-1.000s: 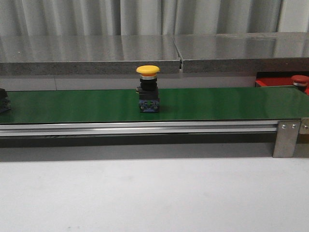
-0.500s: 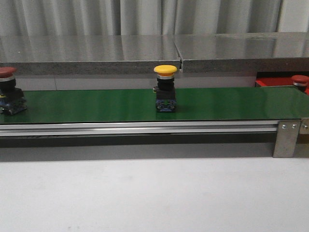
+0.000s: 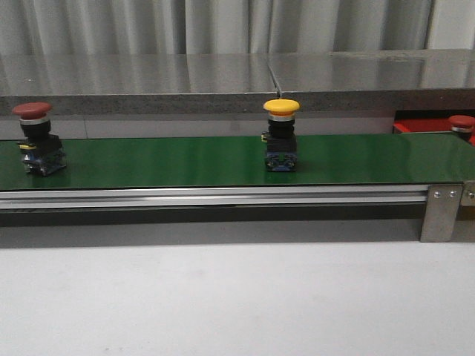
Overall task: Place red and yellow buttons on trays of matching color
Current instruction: 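Move the right gripper down onto the yellow button on the belt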
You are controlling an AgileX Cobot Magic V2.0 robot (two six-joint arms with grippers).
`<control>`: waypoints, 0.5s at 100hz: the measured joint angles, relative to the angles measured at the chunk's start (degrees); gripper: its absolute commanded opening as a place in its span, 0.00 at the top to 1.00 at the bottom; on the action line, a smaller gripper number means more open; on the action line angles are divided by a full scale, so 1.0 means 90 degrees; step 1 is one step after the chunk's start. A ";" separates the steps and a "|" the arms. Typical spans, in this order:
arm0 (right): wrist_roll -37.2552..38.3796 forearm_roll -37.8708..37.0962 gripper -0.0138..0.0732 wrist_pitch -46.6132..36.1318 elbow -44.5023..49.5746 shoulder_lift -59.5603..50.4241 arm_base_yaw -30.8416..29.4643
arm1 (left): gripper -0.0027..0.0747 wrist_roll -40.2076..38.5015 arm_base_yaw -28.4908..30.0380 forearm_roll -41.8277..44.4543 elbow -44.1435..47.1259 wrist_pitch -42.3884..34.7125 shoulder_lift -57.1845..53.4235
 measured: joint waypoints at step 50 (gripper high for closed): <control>0.0000 0.0204 0.16 0.1668 -0.2438 0.3207 0.0792 | 0.99 0.0000 0.0000 0.0000 0.0000 0.0000 0.0000</control>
